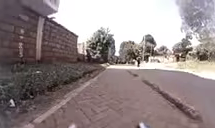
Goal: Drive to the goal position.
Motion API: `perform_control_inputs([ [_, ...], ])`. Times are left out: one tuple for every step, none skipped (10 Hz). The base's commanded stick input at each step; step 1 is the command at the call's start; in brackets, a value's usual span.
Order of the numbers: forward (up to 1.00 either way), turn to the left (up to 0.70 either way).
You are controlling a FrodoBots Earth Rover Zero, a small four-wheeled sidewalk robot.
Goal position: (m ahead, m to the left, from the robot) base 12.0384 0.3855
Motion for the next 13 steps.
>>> perform_control_inputs([
  [1.0, -0.4],
  [1.0, -0.4],
  [1.0, -0.35],
  [1.0, -0.1],
  [1.0, 0.0],
  [1.0, 0.0],
  [1.0, 0.0],
  [1.0, 0.0],
  [1.0, 0.0],
  [1.0, 0.0],
  [1.0, 0.0],
  [1.0, 0.0],
  [1.0, 0.0],
])
